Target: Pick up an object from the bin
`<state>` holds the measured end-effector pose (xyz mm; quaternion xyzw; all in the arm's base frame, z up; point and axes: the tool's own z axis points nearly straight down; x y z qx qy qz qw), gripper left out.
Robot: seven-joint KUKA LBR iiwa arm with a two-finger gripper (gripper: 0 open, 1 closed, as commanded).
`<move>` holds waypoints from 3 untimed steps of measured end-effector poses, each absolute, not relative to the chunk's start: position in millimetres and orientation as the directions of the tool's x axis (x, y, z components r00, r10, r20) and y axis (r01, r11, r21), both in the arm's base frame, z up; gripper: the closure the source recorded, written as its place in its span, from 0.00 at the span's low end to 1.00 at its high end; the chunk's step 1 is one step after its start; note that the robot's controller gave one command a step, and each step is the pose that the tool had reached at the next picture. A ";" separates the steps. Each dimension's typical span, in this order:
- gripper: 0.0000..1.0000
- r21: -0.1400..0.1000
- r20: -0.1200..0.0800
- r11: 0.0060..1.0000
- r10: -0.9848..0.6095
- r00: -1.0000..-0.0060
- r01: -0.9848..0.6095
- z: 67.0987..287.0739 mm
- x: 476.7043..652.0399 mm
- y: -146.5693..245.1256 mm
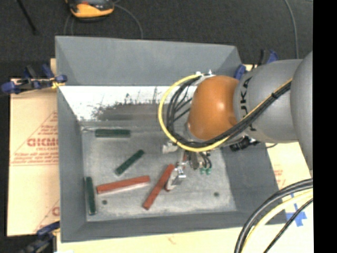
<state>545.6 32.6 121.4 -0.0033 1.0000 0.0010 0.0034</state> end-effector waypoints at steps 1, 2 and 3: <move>1.00 0.009 0.003 0.971 0.240 -0.971 0.240 79.4 546.7 -15.4; 0.00 0.011 -0.022 0.970 0.243 -0.970 0.243 78.7 550.8 -17.3; 0.00 0.011 -0.021 0.970 0.244 -0.970 0.243 78.7 550.7 -17.3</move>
Offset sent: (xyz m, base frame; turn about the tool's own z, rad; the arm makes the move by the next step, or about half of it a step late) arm 0.0000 0.0000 0.0000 0.0000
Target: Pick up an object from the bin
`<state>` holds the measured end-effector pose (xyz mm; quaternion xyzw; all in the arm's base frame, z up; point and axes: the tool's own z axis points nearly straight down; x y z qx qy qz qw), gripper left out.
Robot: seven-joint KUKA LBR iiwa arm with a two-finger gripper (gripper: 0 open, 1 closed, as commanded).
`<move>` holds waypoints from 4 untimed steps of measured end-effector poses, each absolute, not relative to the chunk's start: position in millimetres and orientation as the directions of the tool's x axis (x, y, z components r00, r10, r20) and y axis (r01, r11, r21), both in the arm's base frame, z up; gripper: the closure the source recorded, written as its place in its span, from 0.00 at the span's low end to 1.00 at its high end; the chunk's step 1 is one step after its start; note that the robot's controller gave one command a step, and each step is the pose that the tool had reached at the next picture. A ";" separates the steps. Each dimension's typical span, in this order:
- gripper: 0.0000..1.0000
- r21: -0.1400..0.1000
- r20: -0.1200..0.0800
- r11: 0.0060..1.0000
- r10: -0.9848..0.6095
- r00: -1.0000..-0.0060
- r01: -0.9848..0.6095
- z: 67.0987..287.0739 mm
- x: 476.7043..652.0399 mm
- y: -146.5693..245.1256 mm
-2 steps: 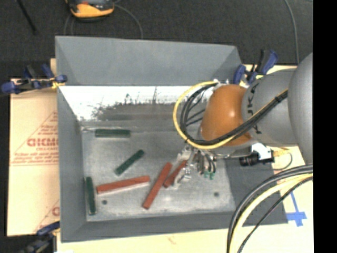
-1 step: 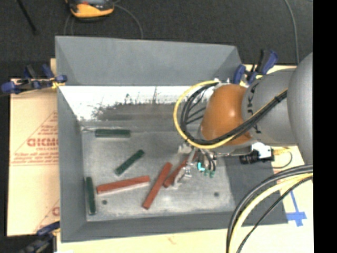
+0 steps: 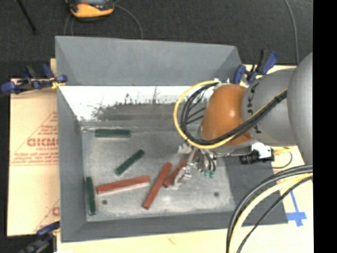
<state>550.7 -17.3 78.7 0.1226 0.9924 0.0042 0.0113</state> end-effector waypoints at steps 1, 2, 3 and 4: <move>1.00 -0.005 0.008 0.974 0.227 -0.974 0.227 80.9 555.9 44.9; 1.00 -0.004 0.008 0.974 0.227 -0.974 0.227 80.9 556.0 45.2; 1.00 -0.001 0.004 0.970 0.243 -0.970 0.243 112.5 555.1 26.9; 0.00 -0.001 -0.004 0.967 0.255 -0.967 0.255 84.8 560.2 18.6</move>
Offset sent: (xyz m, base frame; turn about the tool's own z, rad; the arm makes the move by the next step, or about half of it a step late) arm 0.0000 0.0000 0.0000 0.0000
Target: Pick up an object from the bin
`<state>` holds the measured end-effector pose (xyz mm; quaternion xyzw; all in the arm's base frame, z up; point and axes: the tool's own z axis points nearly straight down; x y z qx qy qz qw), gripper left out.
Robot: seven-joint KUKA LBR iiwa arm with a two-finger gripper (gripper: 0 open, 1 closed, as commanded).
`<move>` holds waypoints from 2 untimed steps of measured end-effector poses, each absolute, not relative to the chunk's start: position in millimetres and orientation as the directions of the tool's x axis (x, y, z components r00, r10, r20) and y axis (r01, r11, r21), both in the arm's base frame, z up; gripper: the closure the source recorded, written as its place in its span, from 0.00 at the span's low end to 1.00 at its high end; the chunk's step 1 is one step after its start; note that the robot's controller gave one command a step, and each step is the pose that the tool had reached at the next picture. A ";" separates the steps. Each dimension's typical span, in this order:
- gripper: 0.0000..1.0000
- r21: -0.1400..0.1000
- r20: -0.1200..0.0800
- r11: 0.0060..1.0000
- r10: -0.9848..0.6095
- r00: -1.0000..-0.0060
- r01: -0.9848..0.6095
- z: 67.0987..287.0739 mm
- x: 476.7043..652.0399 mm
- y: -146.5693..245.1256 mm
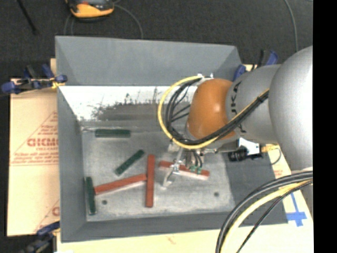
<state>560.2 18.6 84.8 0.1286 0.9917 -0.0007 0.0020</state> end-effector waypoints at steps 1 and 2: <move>1.00 0.003 0.002 0.966 0.257 -0.966 0.257 80.6 563.2 19.6; 1.00 0.003 0.002 0.966 0.257 -0.966 0.257 80.7 563.3 19.7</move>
Offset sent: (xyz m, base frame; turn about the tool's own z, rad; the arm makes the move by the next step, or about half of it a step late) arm 0.0000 0.0000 0.0000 0.0000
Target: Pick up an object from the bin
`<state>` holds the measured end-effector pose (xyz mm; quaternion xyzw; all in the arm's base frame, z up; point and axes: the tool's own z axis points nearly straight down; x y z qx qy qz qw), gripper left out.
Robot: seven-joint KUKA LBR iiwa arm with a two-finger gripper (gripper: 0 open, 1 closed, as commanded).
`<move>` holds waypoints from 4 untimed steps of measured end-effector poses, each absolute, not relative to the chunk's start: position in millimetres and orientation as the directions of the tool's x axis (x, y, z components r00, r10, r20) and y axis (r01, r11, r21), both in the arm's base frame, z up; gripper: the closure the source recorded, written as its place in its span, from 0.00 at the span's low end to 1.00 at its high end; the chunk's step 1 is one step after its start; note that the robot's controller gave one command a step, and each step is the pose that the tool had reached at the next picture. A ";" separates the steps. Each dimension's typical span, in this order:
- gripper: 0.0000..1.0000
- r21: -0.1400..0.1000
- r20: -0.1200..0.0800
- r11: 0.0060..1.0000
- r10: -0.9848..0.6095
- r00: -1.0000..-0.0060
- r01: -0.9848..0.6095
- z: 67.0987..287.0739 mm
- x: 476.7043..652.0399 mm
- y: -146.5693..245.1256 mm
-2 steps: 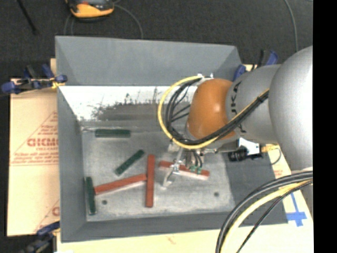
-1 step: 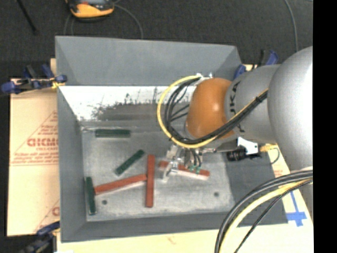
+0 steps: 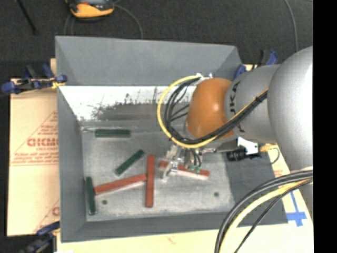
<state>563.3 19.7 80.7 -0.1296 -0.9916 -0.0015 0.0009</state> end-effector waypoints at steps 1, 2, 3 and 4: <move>1.00 0.001 0.004 0.968 0.249 -0.968 0.249 106.7 560.9 -4.0; 1.00 -0.001 -0.001 0.954 0.299 -0.954 0.299 169.6 582.2 -13.8; 1.00 0.001 -0.009 0.982 0.190 -0.982 0.190 174.7 570.5 -46.5; 1.00 0.001 -0.006 0.946 0.325 -0.946 0.325 271.6 526.2 -60.0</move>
Offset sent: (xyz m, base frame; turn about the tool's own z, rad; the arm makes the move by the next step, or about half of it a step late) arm 0.0481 -0.0171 0.1603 0.1140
